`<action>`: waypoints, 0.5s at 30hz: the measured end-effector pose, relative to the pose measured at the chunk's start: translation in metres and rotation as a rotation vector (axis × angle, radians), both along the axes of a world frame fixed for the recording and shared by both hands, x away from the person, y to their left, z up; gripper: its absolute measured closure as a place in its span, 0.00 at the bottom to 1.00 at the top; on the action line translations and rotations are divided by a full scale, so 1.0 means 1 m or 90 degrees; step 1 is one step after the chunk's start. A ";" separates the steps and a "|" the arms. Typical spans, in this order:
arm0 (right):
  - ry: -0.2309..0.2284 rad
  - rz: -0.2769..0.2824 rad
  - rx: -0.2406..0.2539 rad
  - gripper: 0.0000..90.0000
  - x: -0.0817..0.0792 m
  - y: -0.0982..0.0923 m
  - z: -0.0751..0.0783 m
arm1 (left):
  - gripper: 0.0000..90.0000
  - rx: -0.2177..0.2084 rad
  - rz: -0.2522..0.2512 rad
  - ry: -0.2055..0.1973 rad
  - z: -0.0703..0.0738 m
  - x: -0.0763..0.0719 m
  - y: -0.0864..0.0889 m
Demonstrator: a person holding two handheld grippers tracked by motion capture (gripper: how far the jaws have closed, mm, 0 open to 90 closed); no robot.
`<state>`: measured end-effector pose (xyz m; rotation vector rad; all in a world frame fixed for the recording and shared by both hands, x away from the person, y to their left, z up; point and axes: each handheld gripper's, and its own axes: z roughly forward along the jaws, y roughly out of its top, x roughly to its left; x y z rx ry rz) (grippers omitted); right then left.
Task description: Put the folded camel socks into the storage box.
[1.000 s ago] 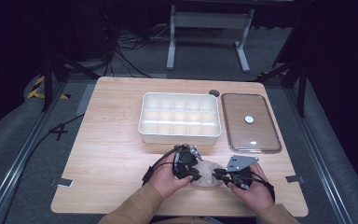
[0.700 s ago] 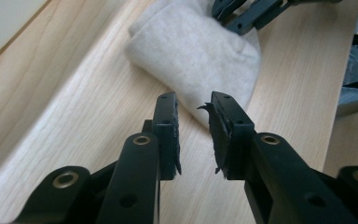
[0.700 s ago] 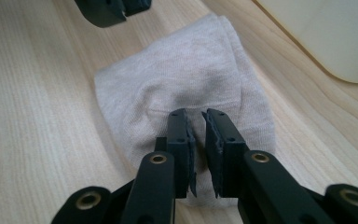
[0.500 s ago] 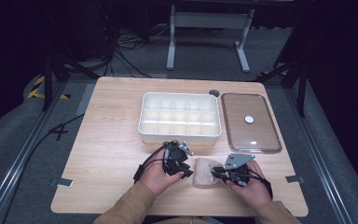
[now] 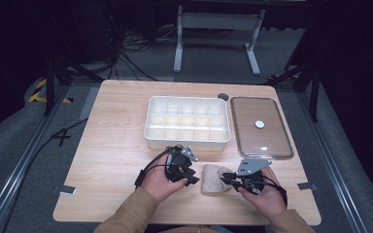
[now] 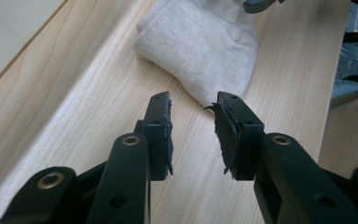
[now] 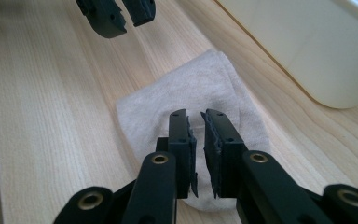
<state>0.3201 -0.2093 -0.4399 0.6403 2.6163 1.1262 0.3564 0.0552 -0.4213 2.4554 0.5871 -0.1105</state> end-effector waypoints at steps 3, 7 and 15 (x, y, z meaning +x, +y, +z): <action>0.008 -0.001 0.007 0.90 0.000 0.001 0.000 | 0.73 -0.003 0.001 0.000 0.001 0.000 0.005; 0.017 -0.005 0.017 0.90 0.001 0.005 0.000 | 0.73 -0.002 0.011 -0.002 0.000 -0.001 0.009; 0.019 0.003 0.014 0.90 0.005 0.020 -0.006 | 0.72 0.009 0.023 -0.001 -0.004 -0.004 0.015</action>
